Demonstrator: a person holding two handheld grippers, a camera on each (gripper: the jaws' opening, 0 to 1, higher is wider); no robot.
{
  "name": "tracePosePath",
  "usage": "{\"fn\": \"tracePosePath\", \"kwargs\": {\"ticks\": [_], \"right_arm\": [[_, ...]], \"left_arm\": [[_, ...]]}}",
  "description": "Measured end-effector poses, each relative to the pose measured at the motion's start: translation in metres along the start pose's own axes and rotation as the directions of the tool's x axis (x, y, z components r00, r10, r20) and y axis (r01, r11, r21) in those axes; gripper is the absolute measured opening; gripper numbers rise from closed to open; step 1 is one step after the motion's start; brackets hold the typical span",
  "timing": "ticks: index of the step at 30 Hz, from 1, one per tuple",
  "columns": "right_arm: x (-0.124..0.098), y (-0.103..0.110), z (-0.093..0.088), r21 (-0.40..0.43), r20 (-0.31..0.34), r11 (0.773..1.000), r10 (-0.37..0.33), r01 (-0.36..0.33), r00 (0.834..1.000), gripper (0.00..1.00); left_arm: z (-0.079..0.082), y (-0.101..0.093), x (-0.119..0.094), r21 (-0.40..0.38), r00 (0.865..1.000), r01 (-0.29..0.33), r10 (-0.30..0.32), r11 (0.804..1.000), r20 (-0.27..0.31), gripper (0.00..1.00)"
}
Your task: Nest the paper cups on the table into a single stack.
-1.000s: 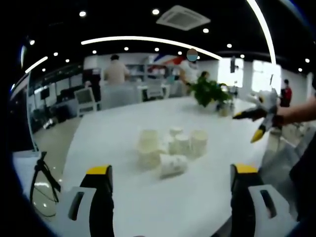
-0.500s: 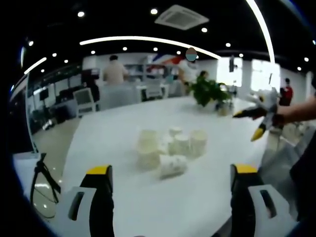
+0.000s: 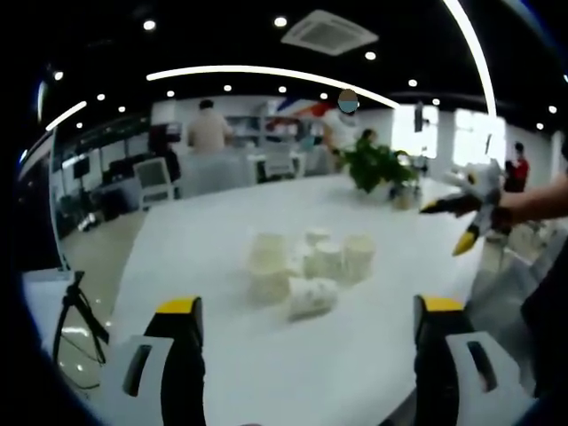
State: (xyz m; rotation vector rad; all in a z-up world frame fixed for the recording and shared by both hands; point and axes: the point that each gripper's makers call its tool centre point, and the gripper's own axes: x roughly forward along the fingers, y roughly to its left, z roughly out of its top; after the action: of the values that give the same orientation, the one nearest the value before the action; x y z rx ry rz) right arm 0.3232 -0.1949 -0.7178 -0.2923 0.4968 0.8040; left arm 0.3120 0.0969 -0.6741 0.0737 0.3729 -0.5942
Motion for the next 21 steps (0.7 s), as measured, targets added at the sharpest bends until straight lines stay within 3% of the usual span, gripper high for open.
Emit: {"fn": "tracePosePath", "kwargs": {"ticks": [16, 21], "right_arm": [[-0.001, -0.007, 0.008, -0.011, 0.018, 1.000, -0.018, 0.018, 1.000, 0.95], [0.004, -0.011, 0.006, -0.005, 0.017, 1.000, -0.016, 0.016, 1.000, 0.94]], "left_arm": [[0.003, 0.001, -0.003, -0.008, 1.000, -0.006, 0.007, 1.000, 0.024, 0.97], [-0.002, 0.002, -0.004, -0.020, 1.000, -0.011, 0.011, 1.000, 0.015, 0.97]]}}
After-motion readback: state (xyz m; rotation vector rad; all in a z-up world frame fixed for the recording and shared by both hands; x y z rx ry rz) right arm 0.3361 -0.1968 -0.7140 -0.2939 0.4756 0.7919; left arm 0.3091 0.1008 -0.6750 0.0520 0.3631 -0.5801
